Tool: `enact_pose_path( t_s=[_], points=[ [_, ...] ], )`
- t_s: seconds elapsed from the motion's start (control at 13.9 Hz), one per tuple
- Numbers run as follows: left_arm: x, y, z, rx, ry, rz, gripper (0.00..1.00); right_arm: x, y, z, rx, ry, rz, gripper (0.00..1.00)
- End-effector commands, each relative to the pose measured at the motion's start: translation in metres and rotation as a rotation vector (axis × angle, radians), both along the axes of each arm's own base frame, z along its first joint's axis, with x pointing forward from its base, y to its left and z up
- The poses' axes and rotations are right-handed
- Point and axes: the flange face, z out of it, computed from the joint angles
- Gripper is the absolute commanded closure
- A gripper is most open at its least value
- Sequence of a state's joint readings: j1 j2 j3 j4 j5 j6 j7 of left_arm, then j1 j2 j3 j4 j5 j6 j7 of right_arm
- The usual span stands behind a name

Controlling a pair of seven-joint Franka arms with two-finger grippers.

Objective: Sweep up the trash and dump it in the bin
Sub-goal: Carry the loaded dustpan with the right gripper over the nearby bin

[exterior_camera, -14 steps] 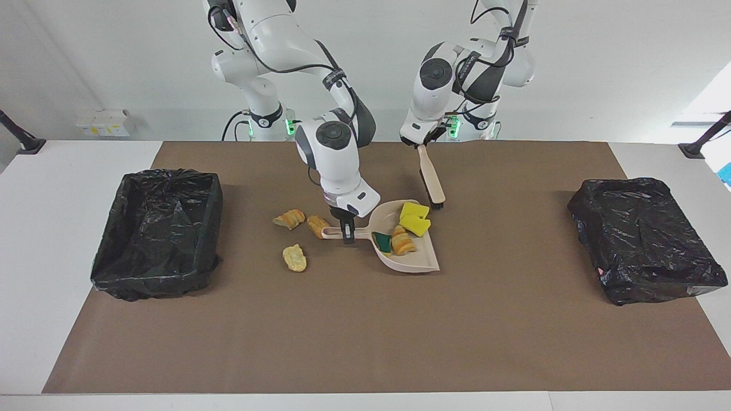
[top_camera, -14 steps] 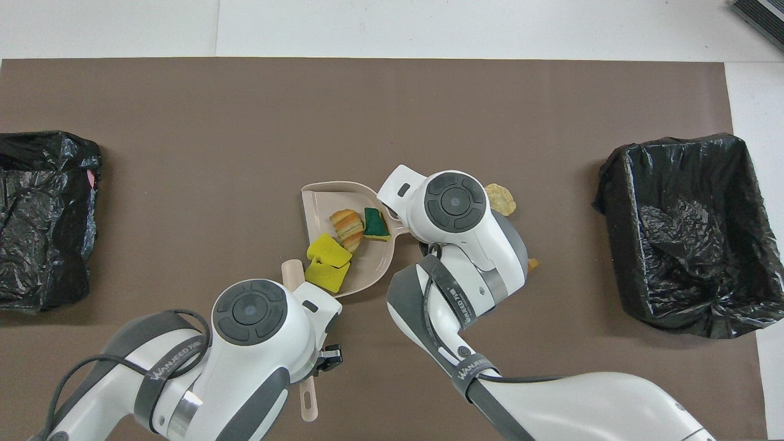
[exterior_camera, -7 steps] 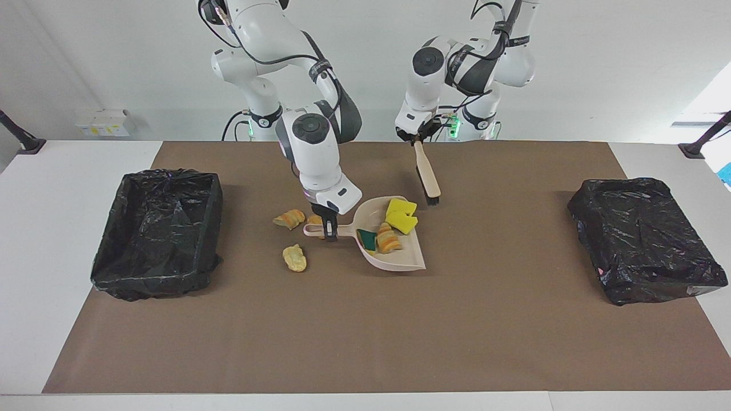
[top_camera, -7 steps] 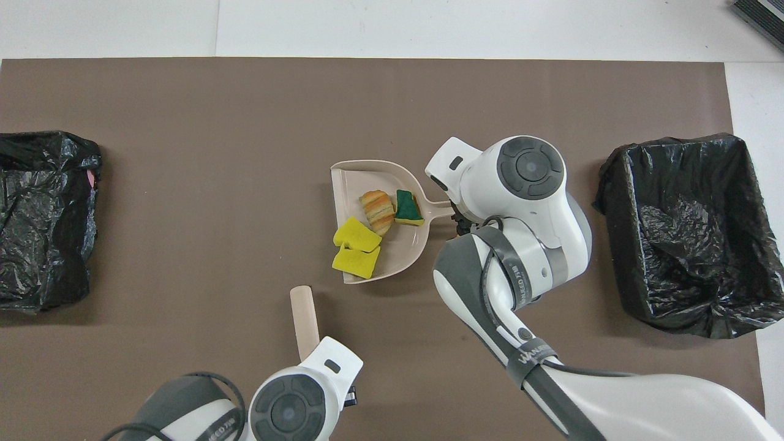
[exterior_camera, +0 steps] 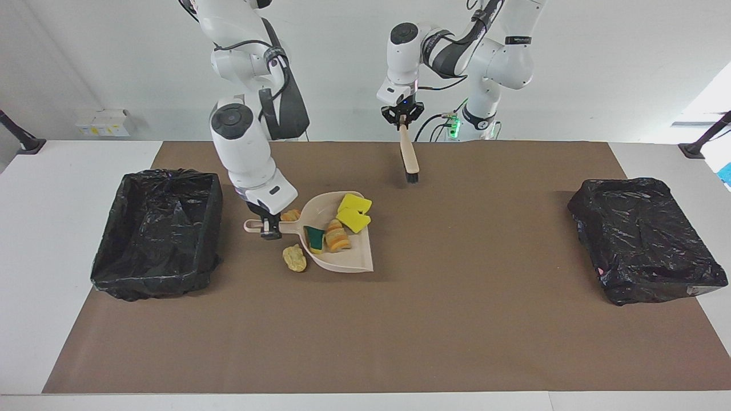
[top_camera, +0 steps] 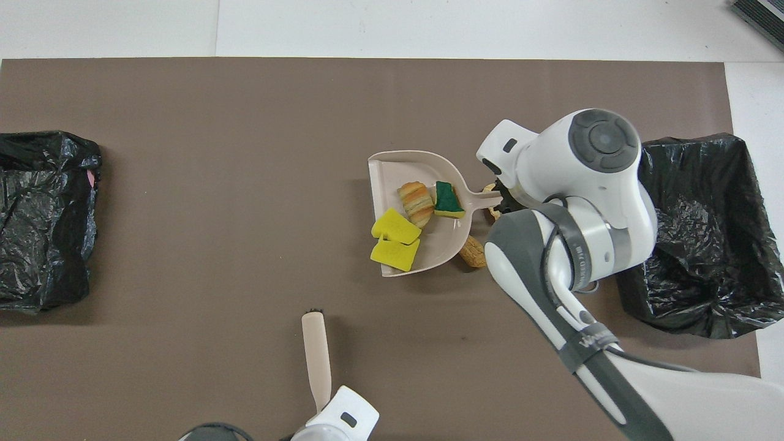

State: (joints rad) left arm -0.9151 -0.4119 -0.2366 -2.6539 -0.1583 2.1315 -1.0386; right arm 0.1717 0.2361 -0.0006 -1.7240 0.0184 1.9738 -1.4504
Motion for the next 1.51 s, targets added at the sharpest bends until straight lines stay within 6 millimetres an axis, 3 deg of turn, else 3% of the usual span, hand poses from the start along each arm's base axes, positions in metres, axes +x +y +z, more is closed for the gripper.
enact_pose_path(
  t_s=[0.0,0.14,0.43,0.65,0.79,0.86,0.93,1.22,1.44],
  points=[
    [-0.005,0.009,-0.009,-0.011,-0.007,0.01,1.0,0.009,-0.05,0.022,0.016,0.003,-0.012,1.0],
    [-0.001,0.007,-0.019,-0.015,-0.003,0.007,1.0,0.011,-0.088,0.03,0.013,-0.001,-0.035,1.0],
    [0.008,0.008,-0.031,-0.01,0.036,0.029,1.0,0.001,-0.144,0.063,-0.022,-0.021,-0.04,1.0],
    [0.015,0.011,-0.033,-0.013,0.054,0.022,0.98,-0.015,-0.175,0.086,-0.1,-0.013,-0.06,1.0],
    [0.034,0.004,-0.031,-0.021,0.071,0.018,0.25,-0.027,-0.201,0.103,-0.141,-0.021,-0.077,1.0],
    [0.052,0.004,-0.032,-0.021,0.083,0.028,0.03,-0.031,-0.217,0.106,-0.151,-0.018,-0.079,1.0],
    [0.071,0.001,-0.028,-0.041,0.085,0.02,0.0,-0.035,-0.238,0.106,-0.164,-0.012,-0.075,1.0],
    [0.165,-0.004,0.022,-0.084,0.078,-0.05,0.0,-0.054,-0.299,0.112,-0.291,0.013,-0.054,1.0],
    [0.248,0.029,0.075,-0.096,-0.046,-0.066,0.0,-0.077,-0.355,0.12,-0.412,-0.011,-0.097,1.0]
  ],
)
